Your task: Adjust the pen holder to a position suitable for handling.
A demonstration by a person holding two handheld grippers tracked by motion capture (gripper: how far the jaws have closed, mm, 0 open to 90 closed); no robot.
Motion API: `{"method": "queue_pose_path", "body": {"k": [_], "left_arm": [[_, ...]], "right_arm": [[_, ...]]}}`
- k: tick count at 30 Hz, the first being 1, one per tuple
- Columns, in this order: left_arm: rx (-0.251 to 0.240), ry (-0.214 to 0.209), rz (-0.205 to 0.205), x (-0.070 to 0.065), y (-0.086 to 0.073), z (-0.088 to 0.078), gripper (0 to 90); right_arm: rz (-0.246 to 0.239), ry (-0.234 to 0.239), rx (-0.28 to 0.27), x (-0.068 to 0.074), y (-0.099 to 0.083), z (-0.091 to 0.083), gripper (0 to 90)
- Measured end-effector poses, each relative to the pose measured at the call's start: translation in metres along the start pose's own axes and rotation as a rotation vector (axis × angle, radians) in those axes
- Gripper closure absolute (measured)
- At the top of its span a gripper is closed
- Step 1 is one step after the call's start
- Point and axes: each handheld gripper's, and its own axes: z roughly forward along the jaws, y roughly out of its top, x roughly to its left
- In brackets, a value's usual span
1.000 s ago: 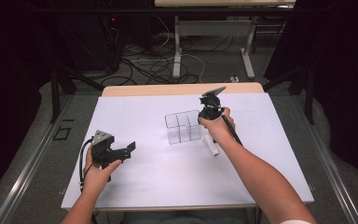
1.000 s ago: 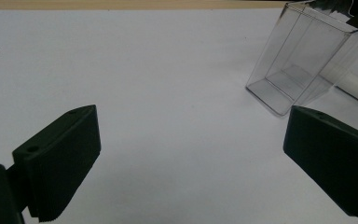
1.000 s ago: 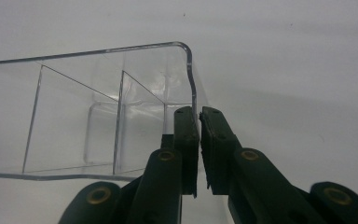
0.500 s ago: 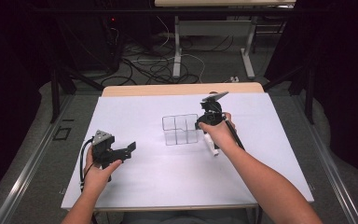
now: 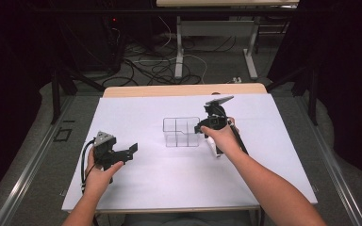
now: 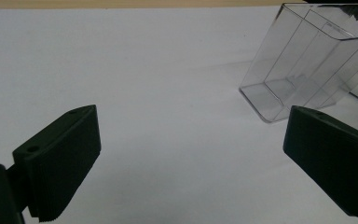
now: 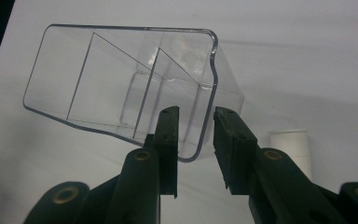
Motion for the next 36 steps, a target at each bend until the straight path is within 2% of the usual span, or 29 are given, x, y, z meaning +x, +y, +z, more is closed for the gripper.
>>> {"method": "queue_pose_path", "body": {"k": [6, 7, 9, 17, 20, 21, 27, 33, 36], "left_arm": [[0.002, 0.002, 0.001, 0.0, 0.0, 0.0, 4.1], [0.002, 0.003, 0.0, 0.0, 0.0, -0.001, 4.2], [0.002, 0.003, -0.001, 0.0, 0.0, 0.0, 4.3], [0.003, 0.004, 0.002, 0.0, 0.0, 0.001, 4.4], [0.002, 0.006, 0.0, 0.0, -0.001, 0.001, 4.4], [0.001, 0.007, -0.001, 0.0, -0.001, 0.0, 4.4], [0.004, 0.005, -0.001, 0.0, 0.0, -0.001, 4.4], [0.003, 0.006, -0.004, 0.0, -0.001, -0.001, 4.5], [-0.005, 0.009, -0.002, -0.001, -0.001, -0.001, 4.5]], "right_arm": [[-0.01, 0.028, -0.009, -0.002, -0.001, -0.002, 66.2], [-0.03, 0.019, -0.023, -0.003, -0.001, -0.002, 65.1], [-0.061, 0.032, -0.05, -0.003, -0.003, -0.004, 61.2], [-0.114, 0.062, -0.103, -0.005, -0.006, -0.013, 55.4], [-0.123, 0.064, -0.105, -0.005, -0.006, -0.015, 54.0], [-0.113, 0.071, -0.107, -0.005, -0.005, -0.015, 53.2], [-0.15, 0.106, -0.139, -0.011, -0.004, -0.02, 46.3], [-0.167, 0.108, -0.159, -0.015, -0.003, -0.027, 41.4], [-0.179, 0.127, -0.165, -0.017, -0.003, -0.028, 39.0]]}}
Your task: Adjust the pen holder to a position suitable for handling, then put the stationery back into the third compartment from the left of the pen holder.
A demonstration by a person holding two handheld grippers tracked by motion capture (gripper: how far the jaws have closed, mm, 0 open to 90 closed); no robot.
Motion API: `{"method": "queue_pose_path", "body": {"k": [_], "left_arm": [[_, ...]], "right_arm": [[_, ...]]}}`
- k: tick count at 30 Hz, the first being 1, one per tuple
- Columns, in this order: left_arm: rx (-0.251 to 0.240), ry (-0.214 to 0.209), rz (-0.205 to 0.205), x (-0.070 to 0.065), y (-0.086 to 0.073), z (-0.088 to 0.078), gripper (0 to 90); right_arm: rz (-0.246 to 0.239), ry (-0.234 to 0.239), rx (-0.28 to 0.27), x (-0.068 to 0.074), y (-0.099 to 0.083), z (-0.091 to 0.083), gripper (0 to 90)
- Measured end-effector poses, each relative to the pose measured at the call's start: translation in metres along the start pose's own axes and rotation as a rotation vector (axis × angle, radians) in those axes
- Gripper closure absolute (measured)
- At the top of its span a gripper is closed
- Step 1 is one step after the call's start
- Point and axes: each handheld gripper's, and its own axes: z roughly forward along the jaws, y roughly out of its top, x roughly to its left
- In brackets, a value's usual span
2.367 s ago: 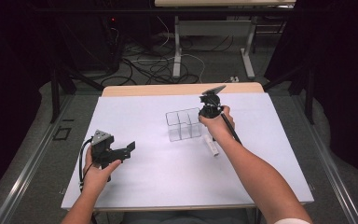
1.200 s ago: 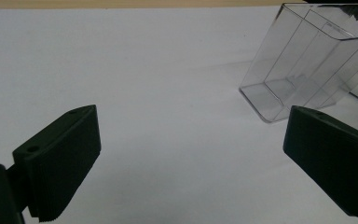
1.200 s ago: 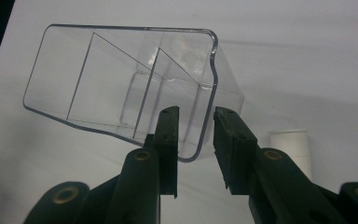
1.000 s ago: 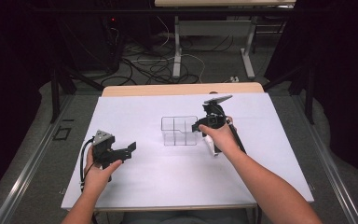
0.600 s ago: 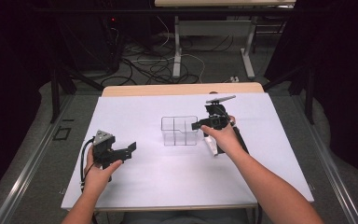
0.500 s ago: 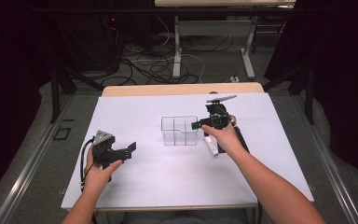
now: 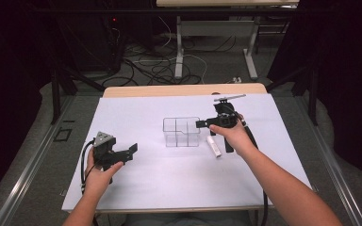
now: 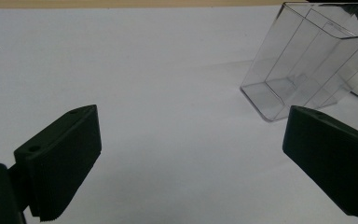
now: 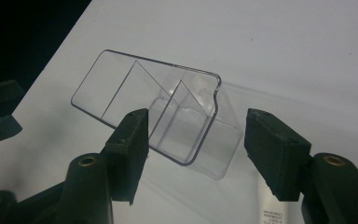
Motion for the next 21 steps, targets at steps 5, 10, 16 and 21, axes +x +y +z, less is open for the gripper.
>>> {"method": "queue_pose_path", "body": {"k": [5, 10, 16, 21], "left_arm": [[0.001, 0.004, 0.003, 0.0, 0.0, -0.002, 4.5], [0.006, 0.003, 0.001, 0.0, -0.001, -0.002, 4.5], [0.006, 0.005, -0.001, 0.002, -0.001, -0.002, 4.6], [0.006, 0.004, 0.001, 0.001, -0.001, -0.002, 4.7]], "right_arm": [[-0.046, 0.003, 0.013, -0.004, 0.0, -0.001, 34.1], [-0.085, -0.045, 0.016, -0.009, 0.0, -0.002, 27.5], [-0.132, -0.092, 0.048, -0.014, -0.001, 0.0, 21.6], [-0.173, -0.141, 0.065, -0.018, -0.002, 0.003, 21.4]]}}
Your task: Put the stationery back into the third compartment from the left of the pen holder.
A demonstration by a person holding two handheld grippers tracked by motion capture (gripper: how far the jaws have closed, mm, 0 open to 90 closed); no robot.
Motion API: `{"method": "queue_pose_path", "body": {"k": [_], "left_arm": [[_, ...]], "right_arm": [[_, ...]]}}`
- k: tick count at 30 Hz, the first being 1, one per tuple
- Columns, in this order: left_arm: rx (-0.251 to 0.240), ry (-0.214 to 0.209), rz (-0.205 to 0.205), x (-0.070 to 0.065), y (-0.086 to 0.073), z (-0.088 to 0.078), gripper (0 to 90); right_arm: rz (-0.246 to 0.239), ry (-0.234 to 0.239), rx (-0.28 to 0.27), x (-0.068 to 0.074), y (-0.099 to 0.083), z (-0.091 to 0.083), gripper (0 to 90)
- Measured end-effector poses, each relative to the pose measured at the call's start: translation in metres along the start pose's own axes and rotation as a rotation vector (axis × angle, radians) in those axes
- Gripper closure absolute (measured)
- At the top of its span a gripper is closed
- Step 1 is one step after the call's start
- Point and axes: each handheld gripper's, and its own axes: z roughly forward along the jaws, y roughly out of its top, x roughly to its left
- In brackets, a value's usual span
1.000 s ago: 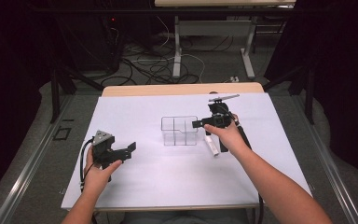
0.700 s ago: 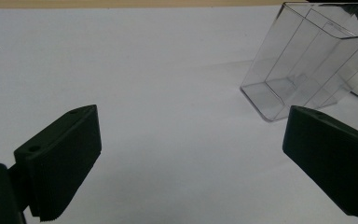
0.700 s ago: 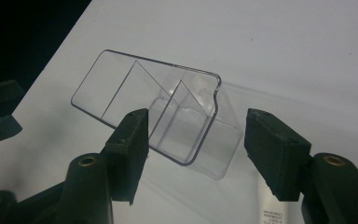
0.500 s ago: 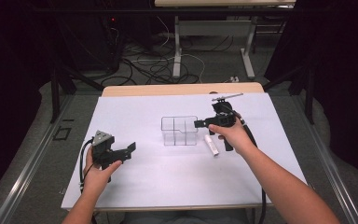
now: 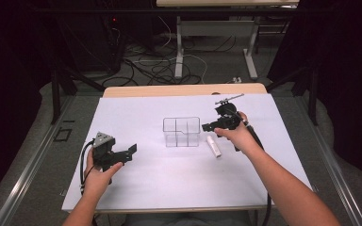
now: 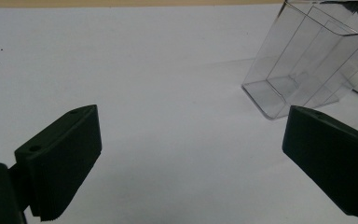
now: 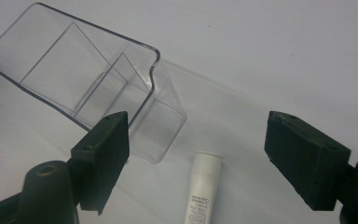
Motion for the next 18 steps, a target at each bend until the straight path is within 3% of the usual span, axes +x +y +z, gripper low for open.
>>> {"method": "queue_pose_path", "body": {"k": [8, 18], "left_arm": [[0.005, -0.001, 0.006, -0.001, 0.0, 0.0, 4.7], [0.005, 0.001, 0.006, -0.002, -0.001, 0.001, 4.9]], "right_arm": [[0.015, -0.009, 0.028, -0.007, -0.002, 0.006, 19.4], [-0.003, 0.005, 0.083, -0.009, -0.008, 0.017, 27.2]]}}
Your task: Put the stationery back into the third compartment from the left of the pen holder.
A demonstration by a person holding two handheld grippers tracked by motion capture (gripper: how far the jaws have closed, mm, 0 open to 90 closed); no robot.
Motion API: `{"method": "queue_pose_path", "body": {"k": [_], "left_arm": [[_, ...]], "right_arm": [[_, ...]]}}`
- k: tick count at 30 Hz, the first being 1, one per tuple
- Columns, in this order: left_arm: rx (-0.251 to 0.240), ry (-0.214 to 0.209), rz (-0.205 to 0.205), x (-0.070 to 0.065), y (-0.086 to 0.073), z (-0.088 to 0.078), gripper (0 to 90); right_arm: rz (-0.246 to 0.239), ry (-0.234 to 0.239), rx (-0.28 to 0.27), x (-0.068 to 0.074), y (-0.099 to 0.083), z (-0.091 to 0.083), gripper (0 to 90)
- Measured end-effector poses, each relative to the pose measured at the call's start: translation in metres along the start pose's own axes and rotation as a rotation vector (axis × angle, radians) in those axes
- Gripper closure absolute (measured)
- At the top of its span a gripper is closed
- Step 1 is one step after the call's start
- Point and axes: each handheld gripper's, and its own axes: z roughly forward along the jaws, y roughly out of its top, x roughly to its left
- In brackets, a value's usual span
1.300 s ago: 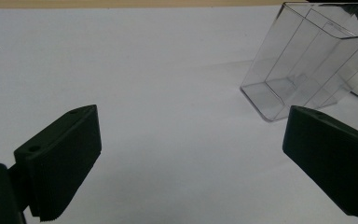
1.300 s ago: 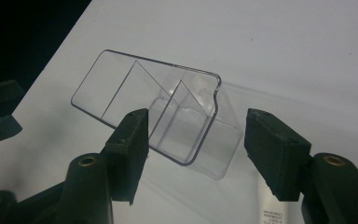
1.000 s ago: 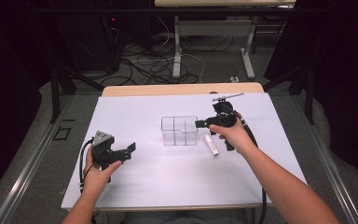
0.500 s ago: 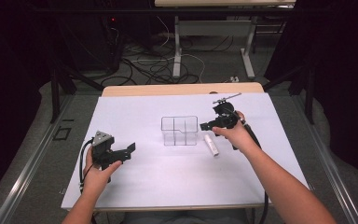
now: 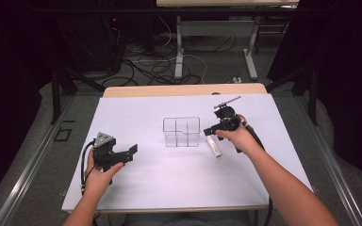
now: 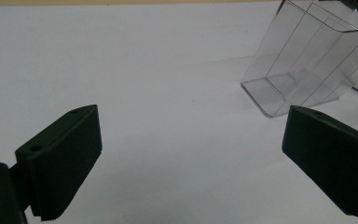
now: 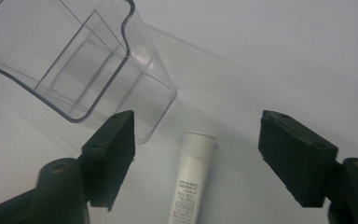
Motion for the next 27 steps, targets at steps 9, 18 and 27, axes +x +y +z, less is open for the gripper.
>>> {"method": "queue_pose_path", "body": {"k": [9, 18, 27], "left_arm": [[-0.001, -0.001, 0.002, 0.0, 0.0, 0.001, 5.0], [0.004, -0.001, 0.004, 0.0, 0.0, 0.001, 5.2], [0.004, -0.001, 0.006, -0.001, -0.001, 0.002, 5.4]], "right_arm": [[0.017, -0.015, 0.062, 0.001, 0.001, 0.008, 32.8], [0.047, -0.05, 0.136, -0.001, -0.004, 0.016, 47.3], [0.03, -0.072, 0.203, 0.001, -0.008, 0.021, 53.1]]}}
